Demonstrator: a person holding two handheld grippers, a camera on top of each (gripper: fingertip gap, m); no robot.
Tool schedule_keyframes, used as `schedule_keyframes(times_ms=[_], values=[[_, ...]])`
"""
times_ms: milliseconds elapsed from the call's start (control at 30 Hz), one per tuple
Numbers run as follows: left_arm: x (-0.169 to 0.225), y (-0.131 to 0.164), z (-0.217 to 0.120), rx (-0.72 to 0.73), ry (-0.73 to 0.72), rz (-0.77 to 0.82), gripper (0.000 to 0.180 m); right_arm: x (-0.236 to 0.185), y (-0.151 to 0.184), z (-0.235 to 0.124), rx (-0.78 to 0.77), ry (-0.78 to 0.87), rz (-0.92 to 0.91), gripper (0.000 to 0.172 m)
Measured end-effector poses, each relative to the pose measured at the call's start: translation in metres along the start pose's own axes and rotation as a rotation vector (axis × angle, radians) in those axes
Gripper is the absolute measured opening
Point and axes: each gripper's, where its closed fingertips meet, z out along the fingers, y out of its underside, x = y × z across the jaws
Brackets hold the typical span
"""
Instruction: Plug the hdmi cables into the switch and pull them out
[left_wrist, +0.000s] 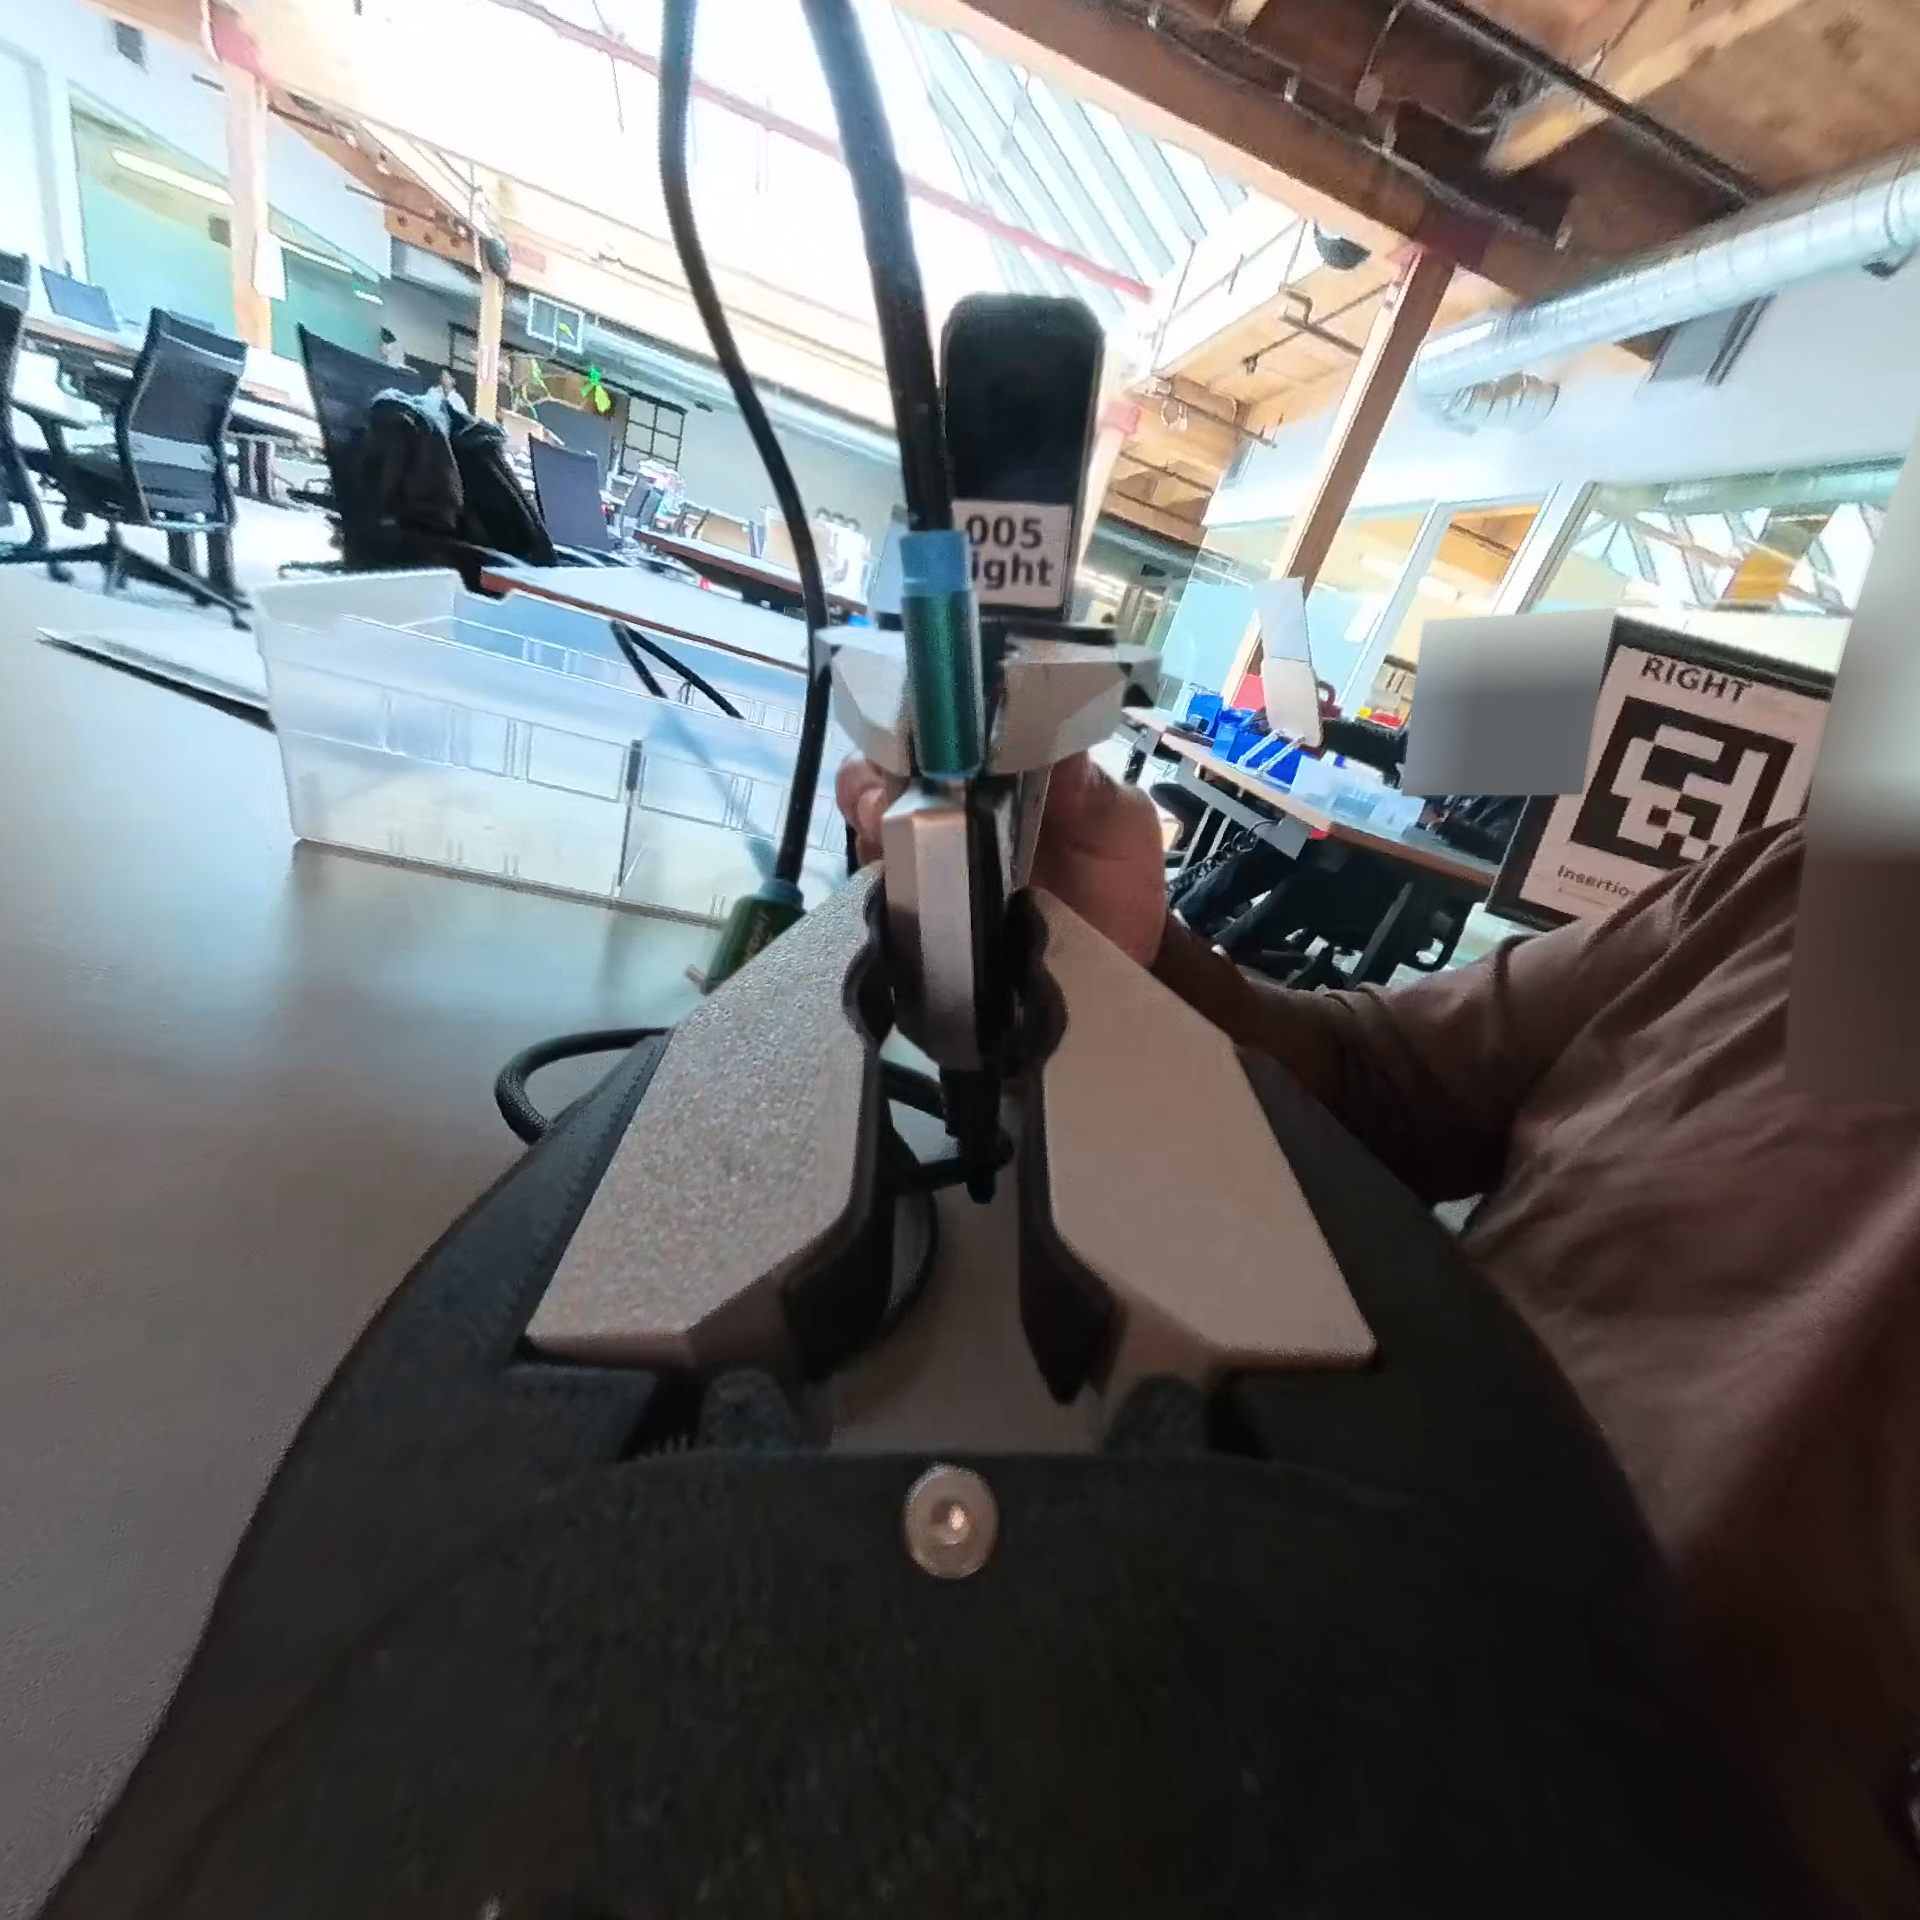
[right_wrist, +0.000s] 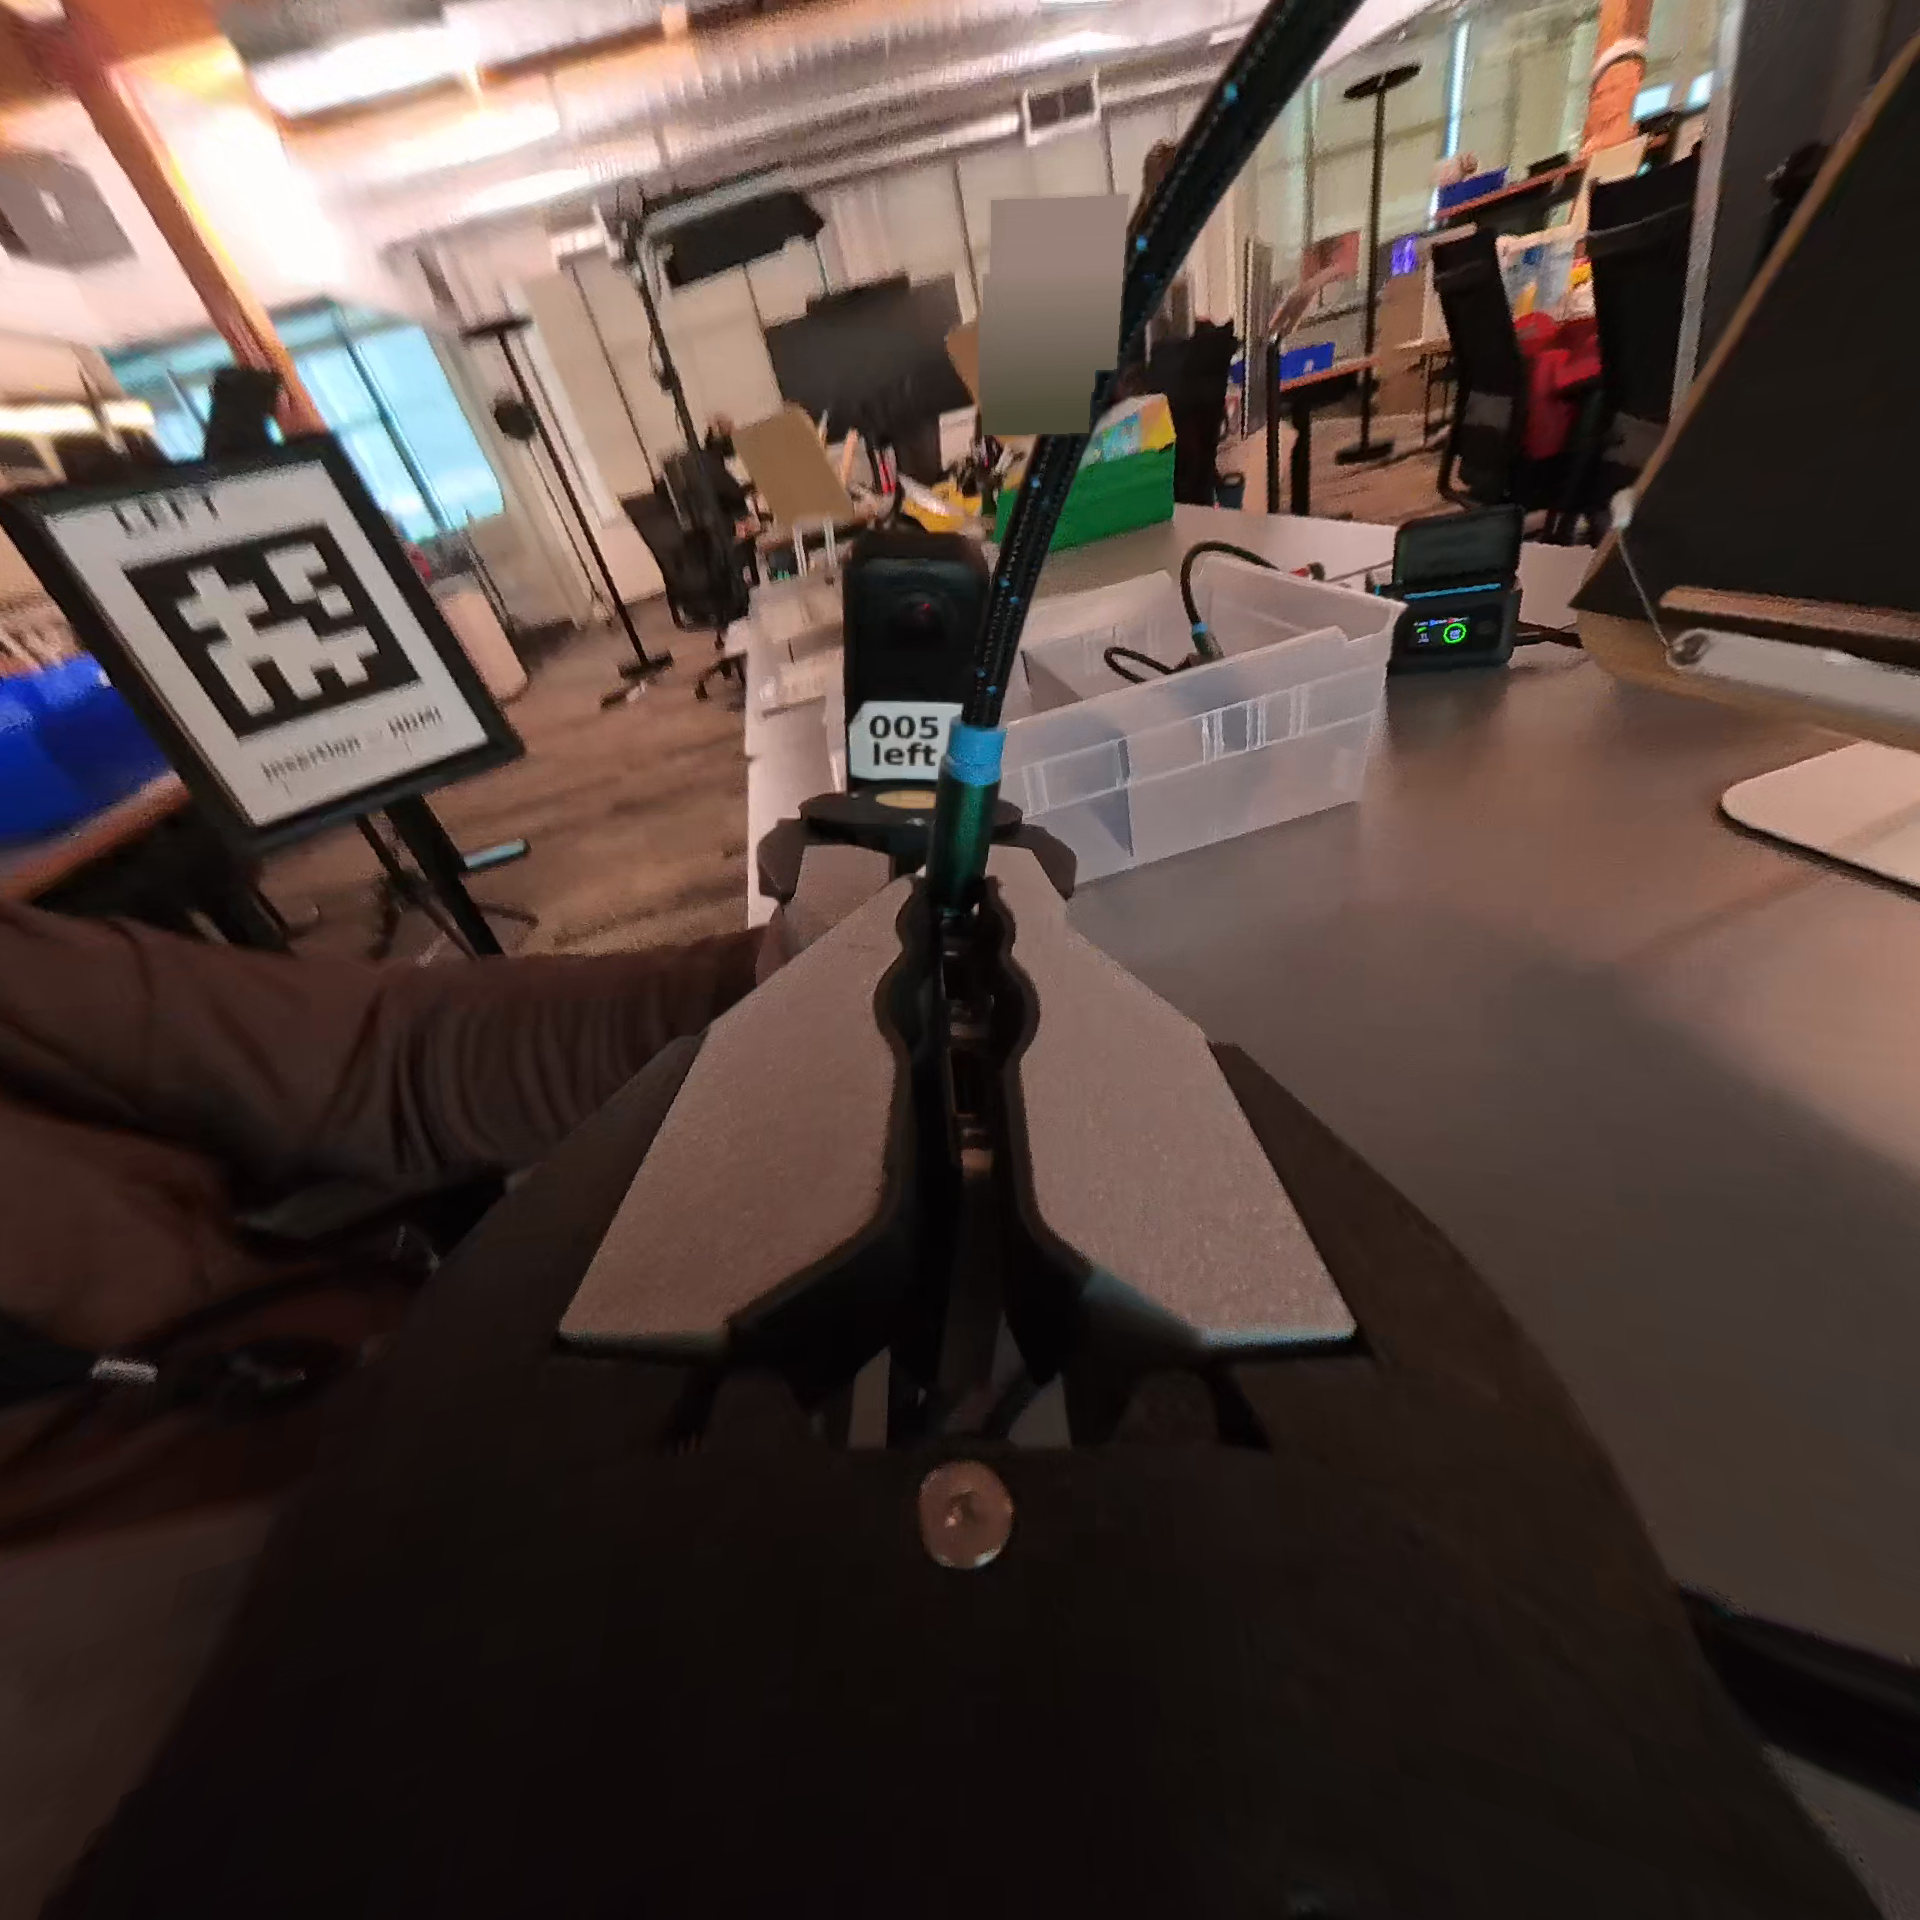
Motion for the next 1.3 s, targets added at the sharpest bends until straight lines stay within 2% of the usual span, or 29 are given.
schedule_keyframes(times_ms=[267, 533, 667, 867, 1100, 1200, 1300], values=[[0.001, -0.007, -0.002, 0.04, 0.02, -0.027, 0.019, 0.002, -0.006, 0.0, 0.112, 0.034, 0.058, 0.005], [-0.002, -0.013, -0.007, 0.077, 0.007, -0.049, 0.02, 0.006, -0.009, 0.002, 0.221, -0.008, 0.168, 0.005], [-0.004, -0.009, -0.006, 0.059, -0.006, -0.048, 0.02, 0.006, -0.005, 0.003, 0.111, -0.065, 0.182, 0.006], [-0.003, -0.004, -0.002, 0.033, -0.002, -0.046, 0.019, 0.006, 0.001, 0.001, -0.058, 0.067, -0.018, 0.012], [-0.006, 0.0, -0.002, 0.019, -0.004, -0.071, 0.019, 0.01, 0.001, 0.001, -0.083, 0.145, -0.145, 0.009], [-0.005, 0.007, 0.001, -0.028, -0.013, -0.053, 0.019, 0.008, 0.008, -0.002, -0.143, 0.109, -0.13, 0.008], [-0.004, 0.018, 0.008, -0.087, -0.011, -0.043, 0.019, 0.005, 0.018, -0.008, -0.222, 0.042, -0.028, 0.008]])
